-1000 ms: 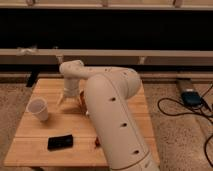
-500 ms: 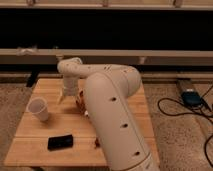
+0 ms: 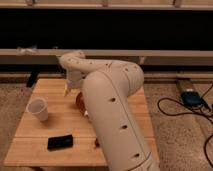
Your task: Push the ceramic bowl across the table
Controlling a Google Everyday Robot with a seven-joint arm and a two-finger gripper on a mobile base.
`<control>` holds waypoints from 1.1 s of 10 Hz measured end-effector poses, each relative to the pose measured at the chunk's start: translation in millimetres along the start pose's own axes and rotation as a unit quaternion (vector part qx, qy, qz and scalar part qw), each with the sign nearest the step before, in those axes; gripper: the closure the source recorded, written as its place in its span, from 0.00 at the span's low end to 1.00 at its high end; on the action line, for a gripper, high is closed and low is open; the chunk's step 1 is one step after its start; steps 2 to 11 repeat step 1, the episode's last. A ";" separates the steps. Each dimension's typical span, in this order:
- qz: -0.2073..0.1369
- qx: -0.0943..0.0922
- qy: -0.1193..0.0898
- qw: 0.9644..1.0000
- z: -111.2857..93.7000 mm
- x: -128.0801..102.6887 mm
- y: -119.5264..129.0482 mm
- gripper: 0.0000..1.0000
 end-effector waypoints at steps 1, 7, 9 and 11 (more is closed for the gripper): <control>-0.001 0.000 0.000 1.000 0.4 0.1 1.9 0.20; -0.001 0.000 0.000 1.000 0.4 0.1 1.9 0.20; -0.001 0.000 0.000 1.000 0.4 0.1 1.9 0.20; -0.001 0.000 0.000 1.000 0.4 0.1 1.9 0.20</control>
